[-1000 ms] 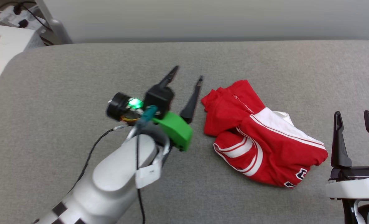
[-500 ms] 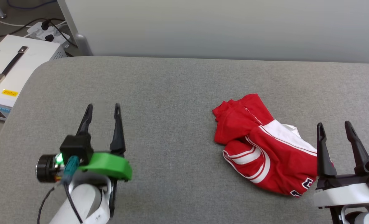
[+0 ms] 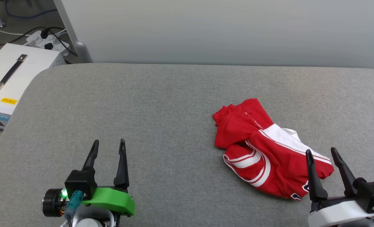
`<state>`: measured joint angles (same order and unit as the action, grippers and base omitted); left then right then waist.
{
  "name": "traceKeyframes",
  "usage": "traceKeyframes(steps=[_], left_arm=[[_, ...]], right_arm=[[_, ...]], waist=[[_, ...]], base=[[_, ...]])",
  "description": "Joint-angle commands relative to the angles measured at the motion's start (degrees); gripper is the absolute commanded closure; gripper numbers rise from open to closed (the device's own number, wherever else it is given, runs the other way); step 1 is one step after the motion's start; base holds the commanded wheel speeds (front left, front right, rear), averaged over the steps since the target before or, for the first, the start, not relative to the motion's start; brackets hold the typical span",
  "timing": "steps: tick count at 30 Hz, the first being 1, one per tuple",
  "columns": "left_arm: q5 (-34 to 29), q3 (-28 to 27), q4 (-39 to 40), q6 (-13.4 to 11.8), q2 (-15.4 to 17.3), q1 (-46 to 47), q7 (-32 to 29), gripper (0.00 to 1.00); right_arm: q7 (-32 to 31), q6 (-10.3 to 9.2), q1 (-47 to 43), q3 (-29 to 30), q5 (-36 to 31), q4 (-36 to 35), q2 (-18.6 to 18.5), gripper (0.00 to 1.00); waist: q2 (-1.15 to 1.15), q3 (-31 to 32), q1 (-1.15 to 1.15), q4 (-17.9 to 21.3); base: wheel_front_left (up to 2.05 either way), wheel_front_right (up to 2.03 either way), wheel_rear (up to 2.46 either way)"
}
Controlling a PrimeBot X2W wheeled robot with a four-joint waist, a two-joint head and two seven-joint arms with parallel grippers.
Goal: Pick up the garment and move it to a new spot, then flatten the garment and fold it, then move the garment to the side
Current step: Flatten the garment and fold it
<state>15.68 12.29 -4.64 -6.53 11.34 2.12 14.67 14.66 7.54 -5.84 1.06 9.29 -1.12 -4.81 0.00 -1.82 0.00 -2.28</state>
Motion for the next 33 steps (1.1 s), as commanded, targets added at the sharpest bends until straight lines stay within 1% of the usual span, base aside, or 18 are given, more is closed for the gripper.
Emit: traceKeyframes(steps=[1,6,14,17,19,22,25,27,29,31,33], left_arm=[[-1.0,-0.7,-0.3,0.9,-0.7,-1.2,0.3,0.0],[-3.1,-2.9,-1.3,3.1,-2.7,-1.9,0.3,0.0],[-5.7,-5.5,-2.3,5.5,-4.9,-2.0,0.3,0.0],[-6.3,-6.2,-2.3,6.1,-5.5,-1.7,0.3,0.0],[-6.7,-6.7,-2.1,6.4,-5.9,-1.3,0.3,0.0],[-7.3,-7.3,-1.8,6.9,-6.5,-0.4,0.3,0.0],[-7.8,-7.6,-1.5,7.2,-6.9,0.8,0.3,0.0],[-8.1,-7.8,-1.2,7.5,-7.2,1.7,0.3,0.0],[-8.4,-7.9,-1.0,7.7,-7.5,2.7,0.3,0.0],[-8.6,-8.0,-0.6,7.7,-7.7,3.6,0.3,0.0],[-8.7,-8.2,-0.3,7.8,-7.9,4.4,0.3,0.0]], right_arm=[[0.3,-0.05,-0.9,-0.1,0.4,0.6,-0.3,0.0],[0.3,-0.05,-1.5,-0.3,0.8,2.0,-0.3,0.0],[0.3,-0.05,-0.6,0.1,1.0,2.0,-0.7,0.0],[0.3,-0.05,1.4,1.1,1.0,0.6,-1.7,0.0],[0.3,-0.05,3.9,1.7,1.0,-0.4,-3.3,0.0],[0.3,-0.05,9.5,2.5,1.7,-1.7,-7.1,0.0],[0.3,-0.05,15.4,1.3,3.3,-1.5,-11.7,0.0],[0.3,-0.05,19.6,-1.6,5.4,0.6,-16.1,0.0],[-0.9,-0.05,23.6,-6.4,8.8,3.5,-21.3,0.0],[-5.2,-0.05,27.8,-11.9,12.7,5.0,-26.5,0.0],[-11.2,-0.05,31.6,-17.5,17.3,5.8,-31.5,0.0]], waist=[[0.0,0.0,0.0,0.0],[0.0,0.1,0.0,0.0],[0.0,-0.1,0.0,-0.3],[0.0,-0.5,0.0,-0.3],[0.0,-1.0,0.0,-0.4],[0.0,-2.4,0.0,-0.6],[0.0,-4.0,0.0,-0.9],[0.0,-5.2,0.0,-1.1],[0.0,-6.5,0.0,-1.4],[0.0,-7.8,0.0,-1.6],[0.0,-9.1,0.0,-1.9]], base=[[0.0,0.0,0.0],[0.0,0.0,0.0],[0.0,0.0,0.0],[0.0,0.0,0.0],[0.0,0.0,0.0],[0.0,0.0,0.0],[0.0,0.0,0.0],[0.0,0.0,0.0],[0.0,0.0,0.0],[0.0,0.0,0.0],[0.0,0.0,0.0]])
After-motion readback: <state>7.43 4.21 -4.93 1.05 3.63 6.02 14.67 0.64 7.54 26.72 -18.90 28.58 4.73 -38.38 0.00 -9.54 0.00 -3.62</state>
